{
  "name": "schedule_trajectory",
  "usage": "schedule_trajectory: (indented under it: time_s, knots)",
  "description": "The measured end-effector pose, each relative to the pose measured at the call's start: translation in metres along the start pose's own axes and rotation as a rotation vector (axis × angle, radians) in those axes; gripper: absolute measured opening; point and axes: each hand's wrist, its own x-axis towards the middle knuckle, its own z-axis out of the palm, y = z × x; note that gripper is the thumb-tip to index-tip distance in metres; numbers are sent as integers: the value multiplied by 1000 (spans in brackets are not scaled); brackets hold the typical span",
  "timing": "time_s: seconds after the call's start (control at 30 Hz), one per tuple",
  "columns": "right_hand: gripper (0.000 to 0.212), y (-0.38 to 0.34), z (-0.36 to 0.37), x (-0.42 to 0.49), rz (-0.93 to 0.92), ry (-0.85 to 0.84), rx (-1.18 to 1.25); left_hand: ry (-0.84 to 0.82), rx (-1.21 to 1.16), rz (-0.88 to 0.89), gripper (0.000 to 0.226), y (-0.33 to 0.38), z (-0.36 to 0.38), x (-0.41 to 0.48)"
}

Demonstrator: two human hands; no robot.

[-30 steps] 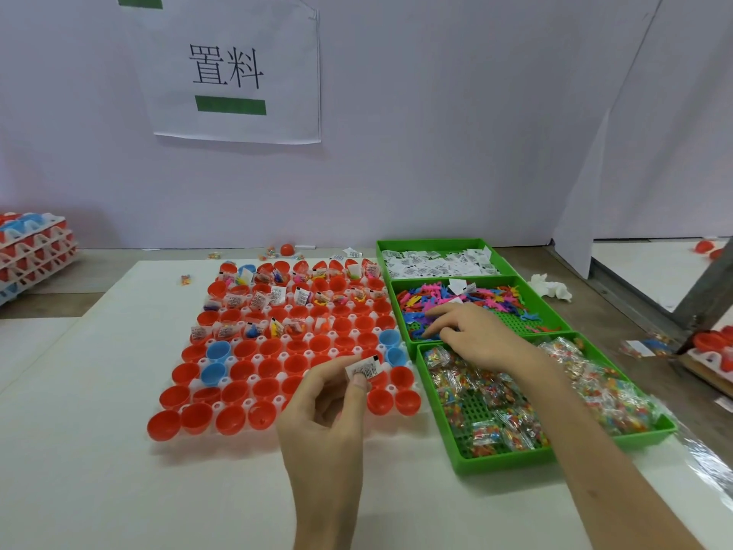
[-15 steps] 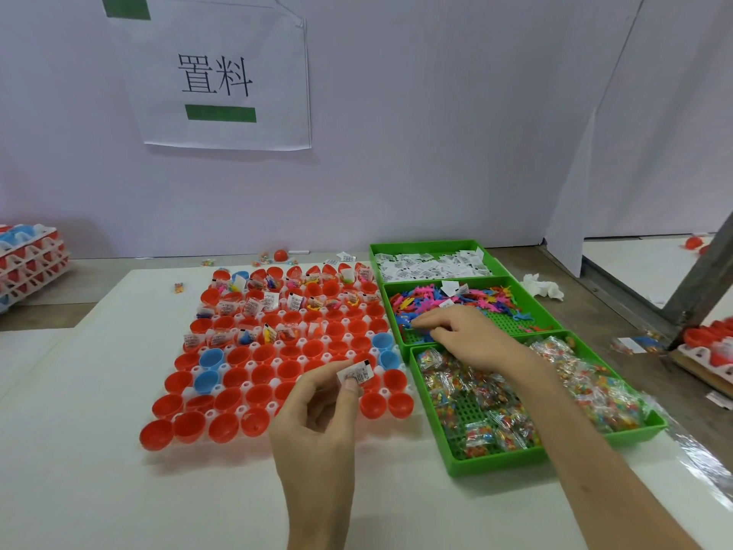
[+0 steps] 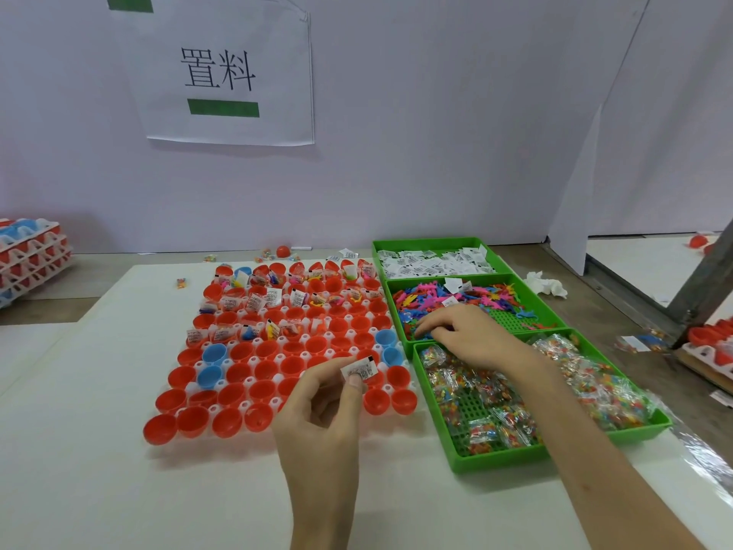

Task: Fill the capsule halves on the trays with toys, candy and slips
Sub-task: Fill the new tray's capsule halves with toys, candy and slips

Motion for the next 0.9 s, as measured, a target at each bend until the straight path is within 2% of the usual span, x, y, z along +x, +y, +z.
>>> schedule_trajectory:
  time_s: [0.1,0.17,0.27,0.33,0.4,0.5,0.6,0.73,0.9]
  knots:
    - [34,2,1,2,5,31,-10,0,-1,1,31,0,0,0]
    - [34,2,-1,2,4,119,20,2,0,-3,31,-1,0,0]
    - [30,-2,-7,-1,-38,299,205,1,1,-6,32,-2,0,0]
    - [24,-9,-13,-7,-80,358,379,-2,5,-1,32,-2,0,0]
    - [21,-21,-18,-15,-162,307,536,-5,5,-1,31,-2,0,1]
    - [24,-41,-23,-28,-301,77,745,4,13,-2,30,-3,0,1]
    - [17,-58,-21,-38,-394,-88,748,12,29,9,30,-4,-1,1]
    - [17,-73,-9,-40,-460,-142,653,34,25,26,30,-2,-2,2]
    - [21,-78,5,-35,-462,-60,602,21,-14,33,21,0,-2,0]
